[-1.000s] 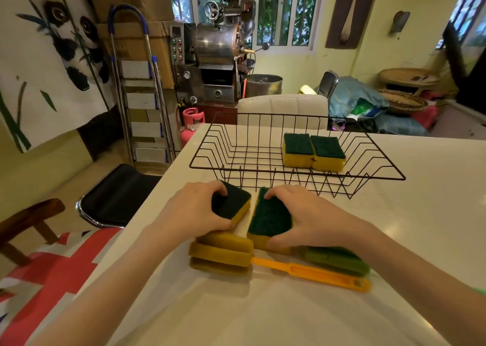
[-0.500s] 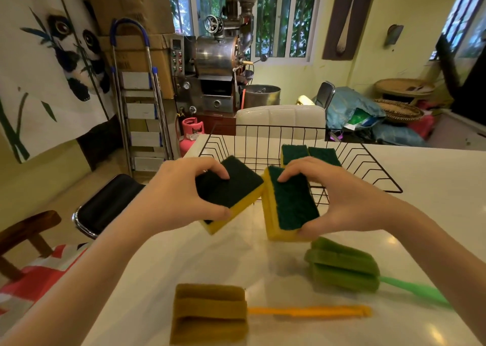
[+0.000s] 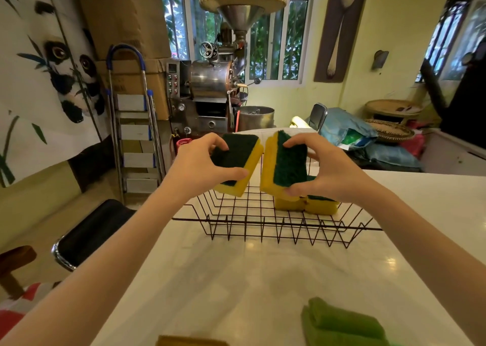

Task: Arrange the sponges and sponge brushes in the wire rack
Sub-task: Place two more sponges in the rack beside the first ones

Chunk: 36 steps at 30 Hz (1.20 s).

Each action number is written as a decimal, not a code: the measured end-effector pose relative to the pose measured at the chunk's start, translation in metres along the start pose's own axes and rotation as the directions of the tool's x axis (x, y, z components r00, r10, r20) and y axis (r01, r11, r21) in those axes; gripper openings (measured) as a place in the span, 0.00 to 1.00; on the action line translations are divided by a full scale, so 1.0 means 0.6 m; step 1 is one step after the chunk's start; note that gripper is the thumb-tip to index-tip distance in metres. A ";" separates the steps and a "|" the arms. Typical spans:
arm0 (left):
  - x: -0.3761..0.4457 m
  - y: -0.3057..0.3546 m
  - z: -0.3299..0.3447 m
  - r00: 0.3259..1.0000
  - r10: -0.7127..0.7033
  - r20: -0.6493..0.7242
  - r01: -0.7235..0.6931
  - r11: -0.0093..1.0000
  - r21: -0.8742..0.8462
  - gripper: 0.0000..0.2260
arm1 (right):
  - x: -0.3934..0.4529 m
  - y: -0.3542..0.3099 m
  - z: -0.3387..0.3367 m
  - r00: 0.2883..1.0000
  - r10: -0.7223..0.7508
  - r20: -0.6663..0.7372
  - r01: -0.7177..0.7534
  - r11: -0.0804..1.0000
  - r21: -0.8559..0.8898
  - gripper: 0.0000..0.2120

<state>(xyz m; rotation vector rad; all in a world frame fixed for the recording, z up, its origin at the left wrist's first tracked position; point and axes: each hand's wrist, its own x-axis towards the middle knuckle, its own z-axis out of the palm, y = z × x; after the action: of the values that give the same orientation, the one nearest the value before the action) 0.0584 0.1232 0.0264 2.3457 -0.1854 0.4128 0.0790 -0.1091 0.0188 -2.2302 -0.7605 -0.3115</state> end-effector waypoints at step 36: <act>0.139 -0.110 0.148 0.896 -0.178 0.407 -0.157 0.731 0.664 0.17 | 0.155 0.124 0.095 0.917 0.205 0.342 -0.121 0.960 -0.251 0.36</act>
<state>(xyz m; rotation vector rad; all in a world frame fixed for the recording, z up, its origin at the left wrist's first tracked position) 0.1742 0.1081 -0.0479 3.1656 -0.2692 -0.1246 0.1974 -0.0689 -0.0232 -2.5902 -0.7499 0.1139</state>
